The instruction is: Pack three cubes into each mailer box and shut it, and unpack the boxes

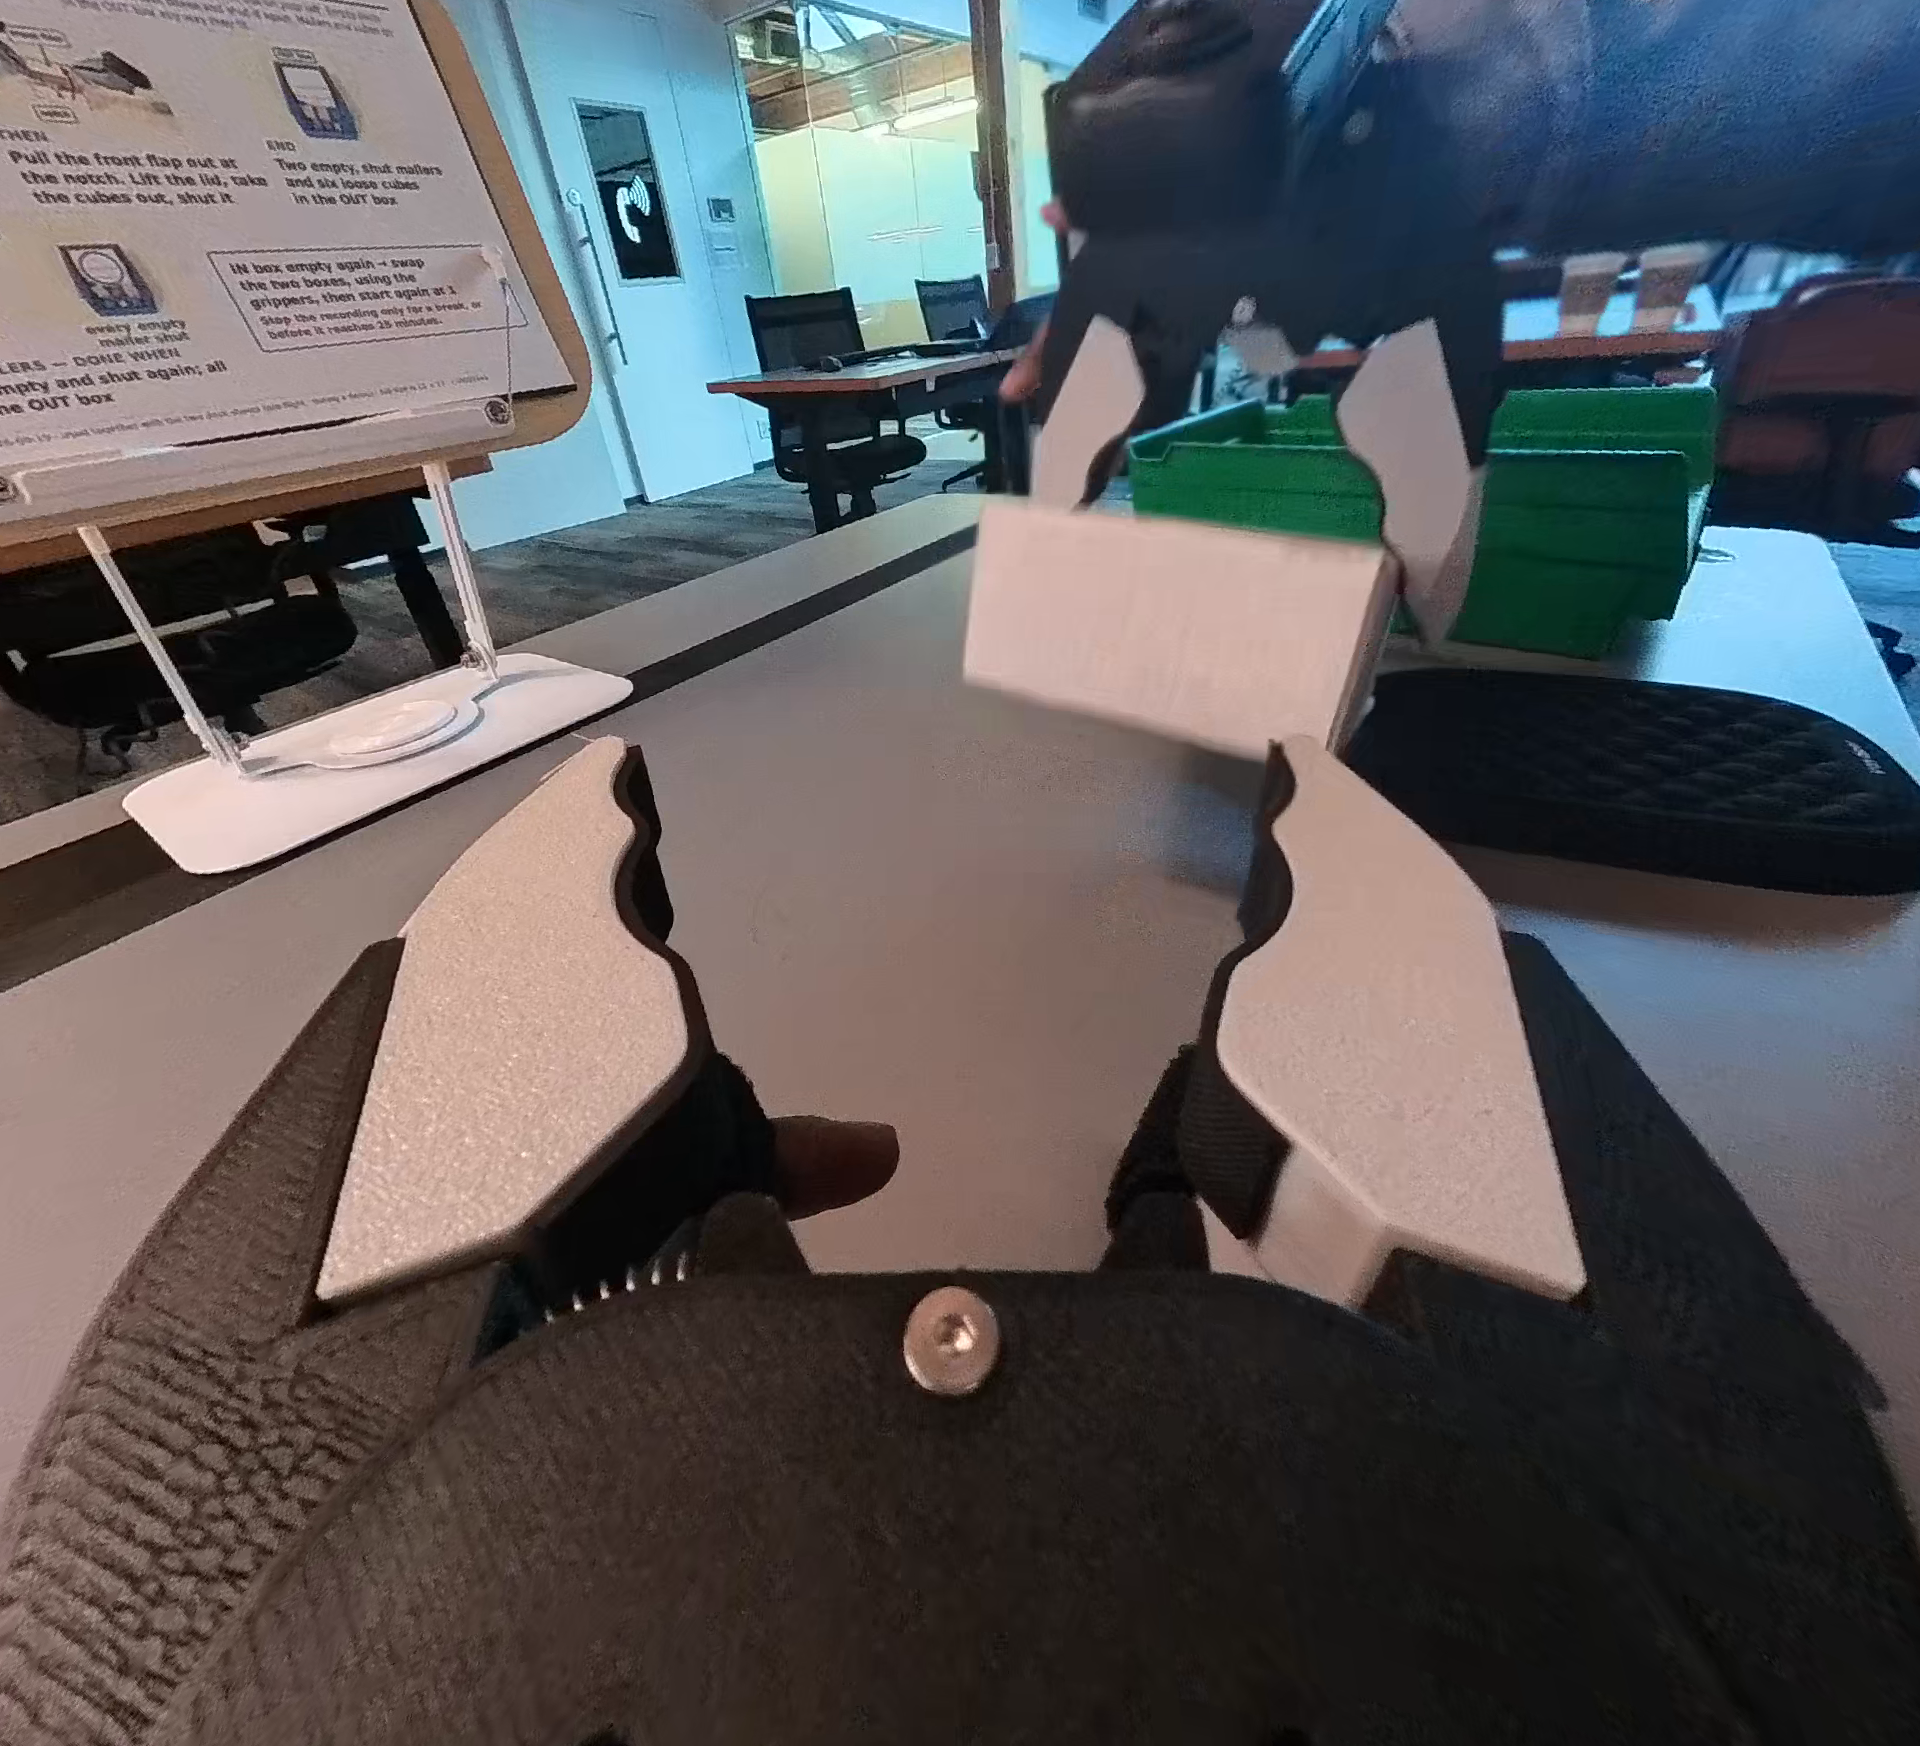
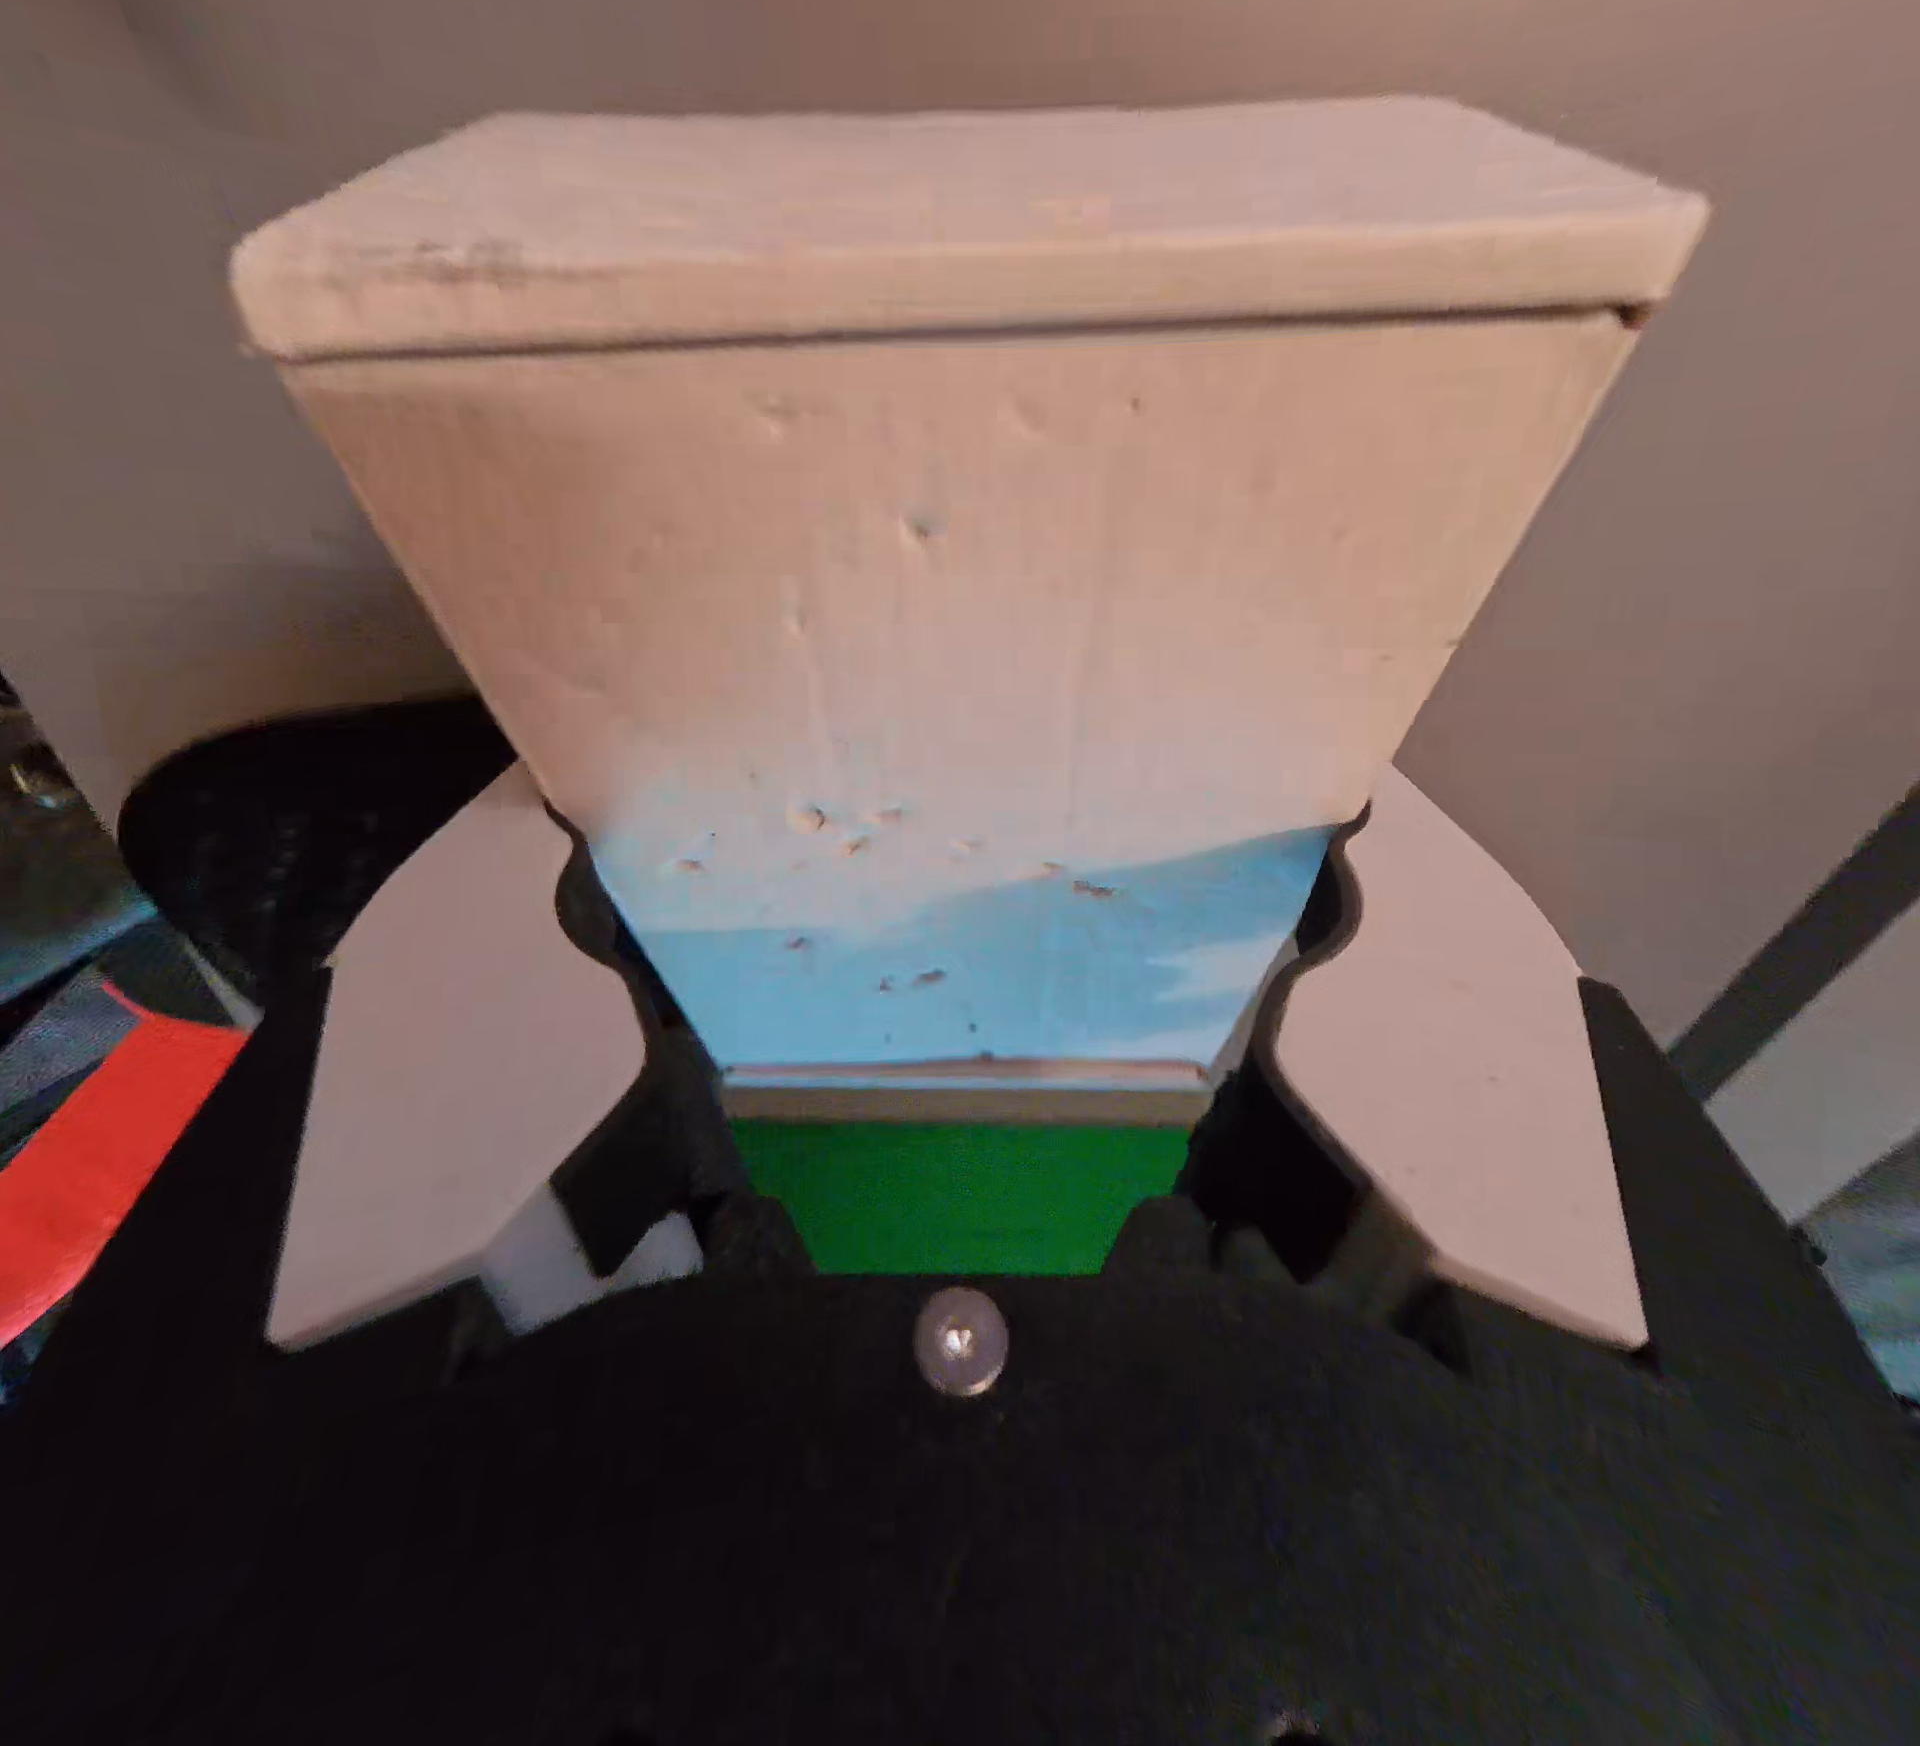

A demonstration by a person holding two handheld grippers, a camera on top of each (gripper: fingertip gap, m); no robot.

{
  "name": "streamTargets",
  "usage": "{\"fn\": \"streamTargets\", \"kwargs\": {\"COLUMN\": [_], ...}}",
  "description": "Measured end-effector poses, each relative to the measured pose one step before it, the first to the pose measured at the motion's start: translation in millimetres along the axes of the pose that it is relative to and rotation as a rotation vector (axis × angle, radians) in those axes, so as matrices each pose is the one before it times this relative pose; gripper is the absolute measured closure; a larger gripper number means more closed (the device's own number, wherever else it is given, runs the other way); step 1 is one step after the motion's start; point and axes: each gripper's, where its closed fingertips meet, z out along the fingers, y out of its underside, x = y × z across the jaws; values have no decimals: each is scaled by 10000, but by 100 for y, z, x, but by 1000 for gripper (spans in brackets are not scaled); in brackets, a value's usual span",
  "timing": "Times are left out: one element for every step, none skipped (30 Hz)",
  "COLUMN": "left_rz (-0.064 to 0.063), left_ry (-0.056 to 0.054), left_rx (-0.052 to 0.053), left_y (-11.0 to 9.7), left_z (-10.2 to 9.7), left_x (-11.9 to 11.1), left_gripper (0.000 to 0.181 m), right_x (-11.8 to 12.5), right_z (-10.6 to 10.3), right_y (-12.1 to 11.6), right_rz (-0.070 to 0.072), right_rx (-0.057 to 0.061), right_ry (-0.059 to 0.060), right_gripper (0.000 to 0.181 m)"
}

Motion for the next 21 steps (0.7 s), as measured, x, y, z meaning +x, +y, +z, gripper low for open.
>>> {"fn": "streamTargets", "kwargs": {"left_rz": [-3, -3, -10, -20, -33, -53, -73, -87, -94, -91, -78, -59, -45, -34, -25, -18, -15, -13, 0, 23, 39], "left_ry": [-11, -1, -2, -9, -13, -12, -17, -21, -26, -23, -23, -23, -10, -3, -17, -15, 3, 14, 14, 12, 8], "left_rx": [7, 9, 4, 3, 8, 13, 18, 19, 20, 19, 8, 6, 1, -2, 18, 31, 9, -22, -25, -14, -10], "left_y": [-9, -2, 5, 9, 5, -11, -4, -15, -28, -17, -15, -4, 12, 14, -24, -42, -12, 22, 26, 19, 13], "left_z": [-1, -8, -9, 0, -1, -15, -20, -9, -21, -14, -11, 5, 11, -7, -25, -29, 3, 25, 27, 14, 12], "left_x": [-20, -1, -11, -33, -50, -59, -95, -111, -115, -120, -99, -88, -51, -37, -39, -43, -7, -3, 11, 31, 43], "left_gripper": [72, 73, 73, 73, 73, 73, 73, 73, 73, 73, 73, 73, 74, 74, 74, 74, 74, 74, 74, 74, 74], "right_x": [-32, -60, 22, 156, 216, 276, 316, 281, 214, 24, -207, -169, -89, -61, -75, 92, -89, -313, -467, -496, 86], "right_z": [-704, -700, -658, -626, -596, -579, -560, -428, -233, -95, -1, 31, -7, -66, -67, -36, 42, 145, 351, 542, 684], "right_y": [1405, 1551, 1667, 1785, 1941, 1864, 1831, 1757, 1474, 1176, 828, 381, 56, 54, -82, -352, -496, -863, -1337, -1393, -1344], "right_rz": [216, 237, 242, 284, 320, 325, 337, 289, 195, 185, 151, 27, -54, -17, 14, -24, -85, -98, -167, -279, -228], "right_rx": [-106, -125, -128, -164, -233, -151, -137, -121, -40, -73, -98, -6, 94, 18, 70, 185, 130, 179, 315, 224, 103], "right_ry": [59, 26, 63, 123, 106, 98, 86, 49, 39, -4, -81, 9, 68, 25, -27, 97, 3, -92, -155, -212, 22], "right_gripper": [50, 50, 51, 51, 51, 50, 52, 51, 52, 52, 53, 53, 53, 53, 53, 53, 53, 53, 52, 53, 53]}}
